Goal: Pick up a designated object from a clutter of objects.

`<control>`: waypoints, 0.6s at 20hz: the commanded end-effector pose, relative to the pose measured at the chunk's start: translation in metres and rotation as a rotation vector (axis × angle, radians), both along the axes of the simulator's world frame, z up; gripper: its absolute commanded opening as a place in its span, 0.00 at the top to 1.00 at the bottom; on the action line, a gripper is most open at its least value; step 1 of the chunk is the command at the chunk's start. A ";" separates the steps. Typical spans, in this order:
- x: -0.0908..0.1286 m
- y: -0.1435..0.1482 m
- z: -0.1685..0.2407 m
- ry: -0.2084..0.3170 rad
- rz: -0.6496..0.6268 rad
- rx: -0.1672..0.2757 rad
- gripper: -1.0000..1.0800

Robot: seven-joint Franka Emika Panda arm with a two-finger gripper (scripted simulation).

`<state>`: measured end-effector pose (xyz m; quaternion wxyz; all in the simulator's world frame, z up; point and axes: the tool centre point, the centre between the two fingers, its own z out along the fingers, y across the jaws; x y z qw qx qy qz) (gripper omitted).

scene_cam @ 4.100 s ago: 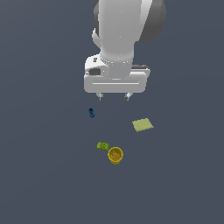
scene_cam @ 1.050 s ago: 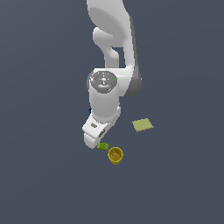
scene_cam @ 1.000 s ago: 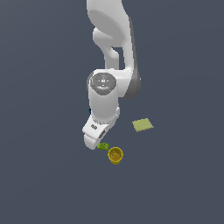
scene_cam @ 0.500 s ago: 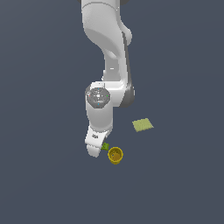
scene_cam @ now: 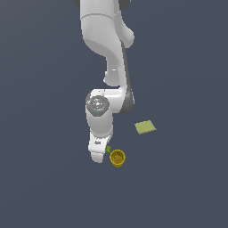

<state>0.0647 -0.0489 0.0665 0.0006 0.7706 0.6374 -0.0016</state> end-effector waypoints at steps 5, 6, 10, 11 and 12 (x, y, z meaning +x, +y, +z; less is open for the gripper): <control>0.000 -0.001 -0.004 -0.001 0.018 0.002 0.04; 0.000 -0.001 -0.004 -0.001 0.018 0.002 0.04; 0.000 0.000 -0.012 -0.001 0.019 0.002 0.04; 0.000 -0.001 -0.016 -0.001 0.019 0.002 0.04; 0.000 0.000 -0.020 -0.001 0.020 0.002 0.04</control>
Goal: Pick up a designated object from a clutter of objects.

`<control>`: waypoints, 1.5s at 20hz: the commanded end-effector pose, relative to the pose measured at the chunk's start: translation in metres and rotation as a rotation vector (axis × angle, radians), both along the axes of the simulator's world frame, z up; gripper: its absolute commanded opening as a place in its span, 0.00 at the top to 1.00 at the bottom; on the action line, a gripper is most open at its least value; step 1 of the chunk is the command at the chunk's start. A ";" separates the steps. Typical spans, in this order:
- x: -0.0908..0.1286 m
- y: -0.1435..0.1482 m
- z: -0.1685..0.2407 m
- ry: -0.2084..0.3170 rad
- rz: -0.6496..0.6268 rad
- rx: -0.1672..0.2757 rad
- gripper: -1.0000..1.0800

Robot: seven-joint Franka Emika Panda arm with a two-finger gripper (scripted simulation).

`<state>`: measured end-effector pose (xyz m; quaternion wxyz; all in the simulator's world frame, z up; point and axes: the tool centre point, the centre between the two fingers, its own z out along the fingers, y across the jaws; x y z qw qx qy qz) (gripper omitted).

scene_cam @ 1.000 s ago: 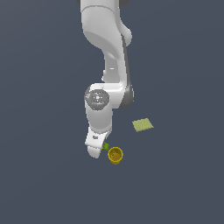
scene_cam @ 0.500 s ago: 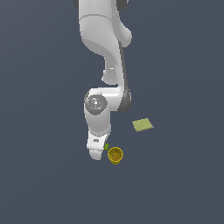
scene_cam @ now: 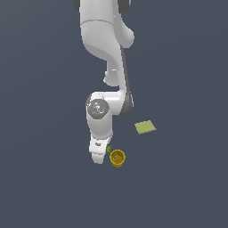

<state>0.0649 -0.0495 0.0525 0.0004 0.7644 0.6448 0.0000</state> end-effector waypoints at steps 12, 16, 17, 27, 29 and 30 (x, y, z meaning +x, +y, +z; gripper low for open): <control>0.000 0.000 -0.040 0.001 0.004 0.000 1.00; 0.000 0.000 -0.040 0.001 0.004 0.000 1.00; 0.000 0.000 -0.040 0.001 0.004 0.000 1.00; 0.000 0.000 -0.032 0.001 0.004 0.000 1.00; 0.001 0.000 -0.025 0.001 0.004 0.000 1.00; 0.001 0.001 -0.020 0.001 0.004 0.000 1.00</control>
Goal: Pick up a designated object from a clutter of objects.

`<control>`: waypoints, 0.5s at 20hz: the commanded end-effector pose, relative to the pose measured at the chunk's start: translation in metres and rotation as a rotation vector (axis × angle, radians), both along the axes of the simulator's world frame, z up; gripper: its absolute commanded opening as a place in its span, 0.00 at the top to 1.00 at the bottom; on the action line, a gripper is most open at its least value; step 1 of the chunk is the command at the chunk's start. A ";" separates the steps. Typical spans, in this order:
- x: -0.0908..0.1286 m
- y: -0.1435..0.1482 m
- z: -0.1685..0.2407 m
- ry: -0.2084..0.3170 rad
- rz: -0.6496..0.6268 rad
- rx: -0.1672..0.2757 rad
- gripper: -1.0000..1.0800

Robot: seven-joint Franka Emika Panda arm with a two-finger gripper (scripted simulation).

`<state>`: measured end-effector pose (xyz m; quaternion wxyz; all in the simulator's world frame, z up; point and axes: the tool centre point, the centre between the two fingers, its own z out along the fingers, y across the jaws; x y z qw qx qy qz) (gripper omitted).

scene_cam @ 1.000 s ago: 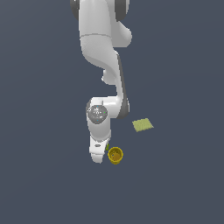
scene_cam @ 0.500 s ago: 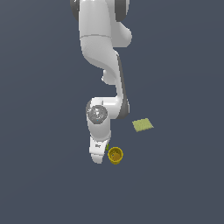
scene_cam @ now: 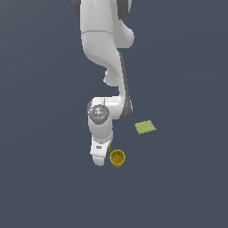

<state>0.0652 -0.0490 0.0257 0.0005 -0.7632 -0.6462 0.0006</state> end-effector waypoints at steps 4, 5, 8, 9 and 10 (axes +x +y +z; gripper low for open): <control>0.003 0.001 0.033 -0.002 0.001 -0.001 1.00; 0.003 0.001 0.041 -0.002 0.001 -0.001 1.00; 0.005 0.003 0.069 -0.001 0.001 -0.001 1.00; 0.006 0.003 0.079 -0.001 0.001 -0.001 1.00; 0.006 0.003 0.090 -0.001 0.001 -0.001 1.00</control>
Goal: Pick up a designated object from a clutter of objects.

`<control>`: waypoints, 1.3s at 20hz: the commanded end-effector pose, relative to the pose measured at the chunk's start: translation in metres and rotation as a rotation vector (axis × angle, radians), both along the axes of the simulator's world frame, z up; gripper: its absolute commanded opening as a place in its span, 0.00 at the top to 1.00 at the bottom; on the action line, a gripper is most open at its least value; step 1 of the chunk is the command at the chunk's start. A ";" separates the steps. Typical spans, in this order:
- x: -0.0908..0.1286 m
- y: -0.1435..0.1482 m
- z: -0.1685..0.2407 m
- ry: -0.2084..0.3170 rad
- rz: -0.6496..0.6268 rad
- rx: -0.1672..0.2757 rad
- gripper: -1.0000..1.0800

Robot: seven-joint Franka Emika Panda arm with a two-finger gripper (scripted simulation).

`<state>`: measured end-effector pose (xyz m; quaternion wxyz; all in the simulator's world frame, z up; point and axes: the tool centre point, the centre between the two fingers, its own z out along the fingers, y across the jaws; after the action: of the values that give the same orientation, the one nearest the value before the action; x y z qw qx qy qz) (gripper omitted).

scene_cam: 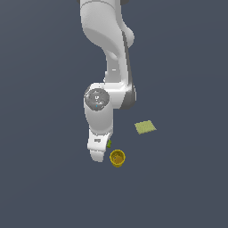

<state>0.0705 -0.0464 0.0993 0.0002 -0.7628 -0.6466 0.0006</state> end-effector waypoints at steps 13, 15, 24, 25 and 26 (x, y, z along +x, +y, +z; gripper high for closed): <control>0.014 0.006 0.168 -0.001 0.002 0.002 1.00; 0.016 0.006 0.187 -0.001 0.001 0.002 1.00; 0.024 0.007 0.242 -0.001 -0.001 0.001 1.00; 0.025 0.007 0.245 -0.001 -0.001 0.001 1.00; 0.025 0.007 0.248 -0.001 -0.001 0.001 1.00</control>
<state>0.0948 -0.0396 0.3423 -0.0001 -0.7630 -0.6464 -0.0006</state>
